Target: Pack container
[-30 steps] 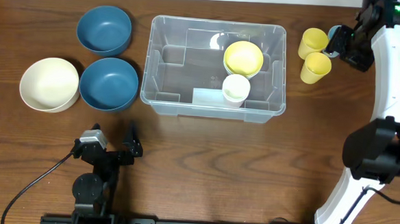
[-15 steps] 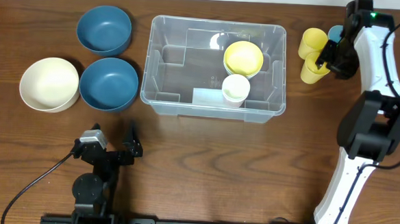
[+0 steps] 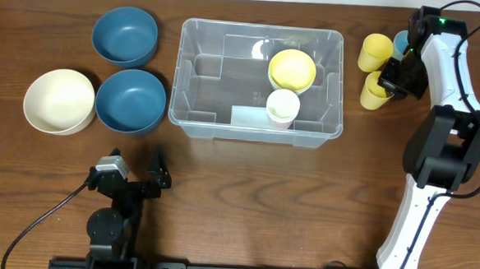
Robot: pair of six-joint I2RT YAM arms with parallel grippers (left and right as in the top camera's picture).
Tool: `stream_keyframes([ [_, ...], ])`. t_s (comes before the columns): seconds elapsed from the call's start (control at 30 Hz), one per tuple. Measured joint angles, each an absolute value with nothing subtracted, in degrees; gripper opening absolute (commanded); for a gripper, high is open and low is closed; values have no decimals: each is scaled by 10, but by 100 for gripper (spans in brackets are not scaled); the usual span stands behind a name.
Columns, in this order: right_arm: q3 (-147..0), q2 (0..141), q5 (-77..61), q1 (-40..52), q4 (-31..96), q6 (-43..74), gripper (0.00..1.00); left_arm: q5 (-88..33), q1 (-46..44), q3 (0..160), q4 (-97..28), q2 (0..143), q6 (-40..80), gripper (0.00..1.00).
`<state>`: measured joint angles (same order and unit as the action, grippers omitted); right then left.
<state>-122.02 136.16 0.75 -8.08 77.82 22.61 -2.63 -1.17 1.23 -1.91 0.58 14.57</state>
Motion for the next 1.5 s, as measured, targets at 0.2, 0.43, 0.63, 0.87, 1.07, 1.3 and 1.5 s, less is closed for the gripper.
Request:
stream_keyframes([
  [0.2, -1217, 1316, 6, -81, 791, 225, 3, -26, -12, 12, -19, 6, 146, 98],
  [0.43, -1217, 1186, -34, -77, 795, 201, 4, -26, -12, 12, -19, 6, 146, 98],
  [0.63, -1217, 1117, -78, -28, 809, 188, 4, -26, -12, 12, -19, 6, 146, 98],
  [0.87, -1217, 1114, -86, 102, 812, 183, 9, -26, -12, 12, -19, 6, 146, 98],
  [1.07, -1217, 1119, -58, 192, 812, 182, 10, -26, -12, 12, -19, 6, 146, 98],
  [1.3, -1217, 1159, -25, 239, 812, 191, 5, -26, -12, 12, -19, 6, 146, 98],
  [1.5, -1216, 1191, -15, 242, 811, 199, 3, -26, -12, 12, -19, 6, 146, 98],
])
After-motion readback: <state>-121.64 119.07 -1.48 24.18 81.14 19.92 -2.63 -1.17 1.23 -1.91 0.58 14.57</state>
